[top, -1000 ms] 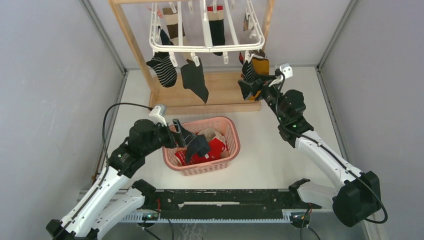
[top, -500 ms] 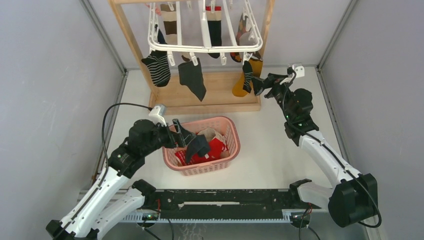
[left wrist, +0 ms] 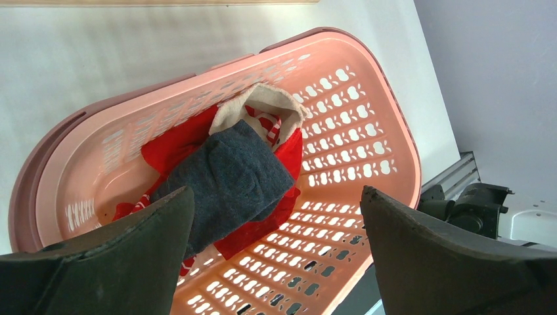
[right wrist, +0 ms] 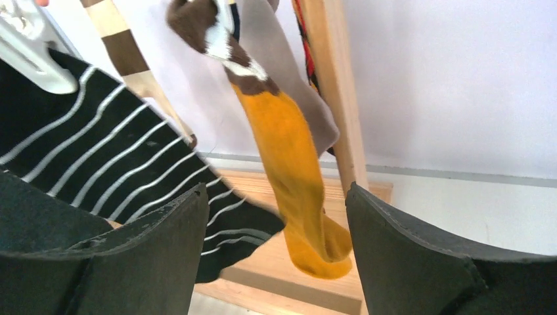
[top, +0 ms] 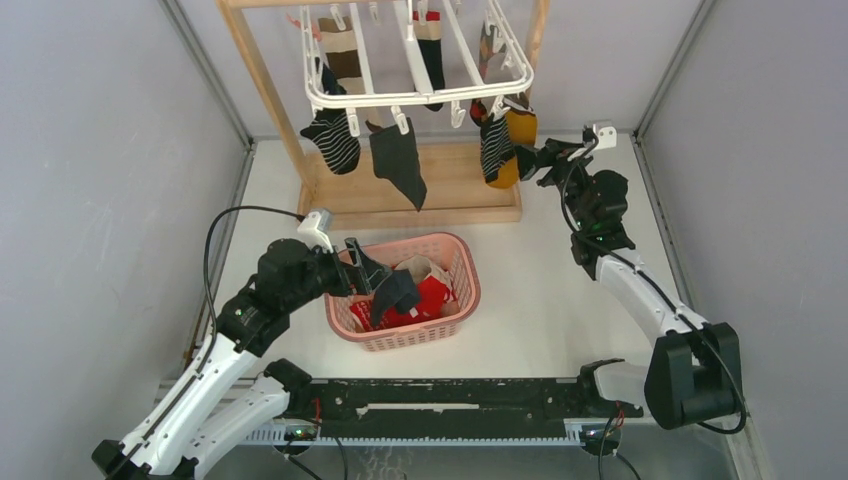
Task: Remove the socks clipped to the hanger
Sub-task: Remove the sock from the hanger.
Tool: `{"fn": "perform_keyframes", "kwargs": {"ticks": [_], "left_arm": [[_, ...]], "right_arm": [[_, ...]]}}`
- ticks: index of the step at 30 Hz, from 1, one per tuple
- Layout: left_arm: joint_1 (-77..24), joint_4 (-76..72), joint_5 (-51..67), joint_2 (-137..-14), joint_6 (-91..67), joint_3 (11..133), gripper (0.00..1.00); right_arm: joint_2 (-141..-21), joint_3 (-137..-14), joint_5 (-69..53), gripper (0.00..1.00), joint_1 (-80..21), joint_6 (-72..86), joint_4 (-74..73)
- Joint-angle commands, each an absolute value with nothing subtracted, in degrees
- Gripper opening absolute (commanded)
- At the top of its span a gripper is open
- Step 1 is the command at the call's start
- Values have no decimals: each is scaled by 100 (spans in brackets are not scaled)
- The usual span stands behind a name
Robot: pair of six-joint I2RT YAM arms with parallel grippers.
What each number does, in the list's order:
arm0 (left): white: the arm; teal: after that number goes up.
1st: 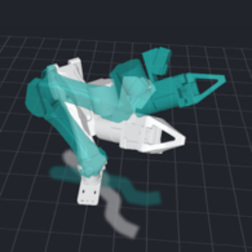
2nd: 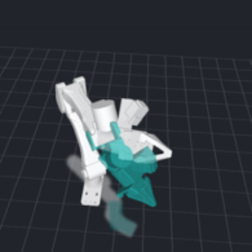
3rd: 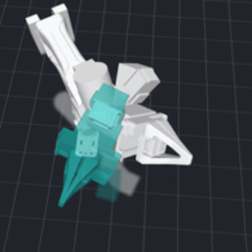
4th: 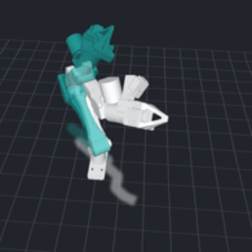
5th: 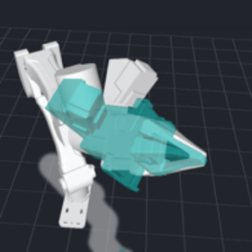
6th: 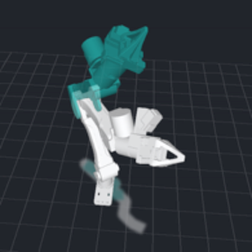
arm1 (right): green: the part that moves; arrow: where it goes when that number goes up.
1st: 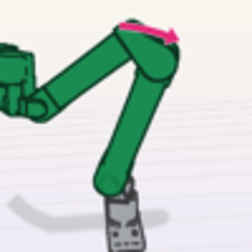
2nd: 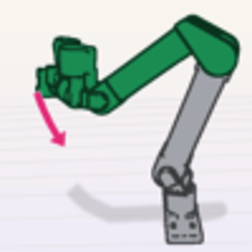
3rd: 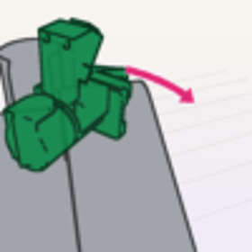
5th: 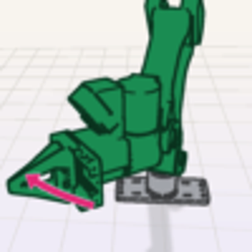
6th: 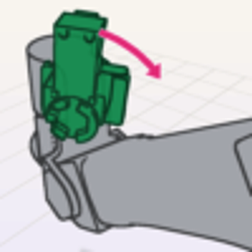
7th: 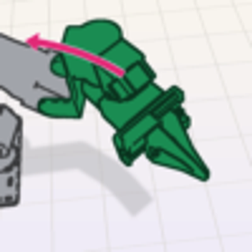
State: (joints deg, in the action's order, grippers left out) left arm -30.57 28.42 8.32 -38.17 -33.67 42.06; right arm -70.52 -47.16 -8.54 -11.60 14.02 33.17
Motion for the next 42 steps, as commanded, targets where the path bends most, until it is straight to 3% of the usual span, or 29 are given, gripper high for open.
{"fn": "perform_keyframes", "kwargs": {"ticks": [1,26,30,36,42], "left_arm": [[-3032,2716,886,-3739,-3393,4588,100],[-3031,2766,818,-3928,-3349,4702,100],[-3032,2781,815,-3928,-3333,4724,100],[-3032,2848,798,-3903,-3313,4769,100],[-3030,2858,847,-3874,-3322,4797,100]], "right_arm": [[-7168,-4833,-1089,82,-921,1442,3903],[-8588,-5423,-1951,68,-680,1892,4743],[-8790,-5541,-1911,57,-728,1930,4711],[-8866,-5637,-1932,17,-755,1997,4597],[-8406,-5583,-1910,12,-822,1918,4176]]}}
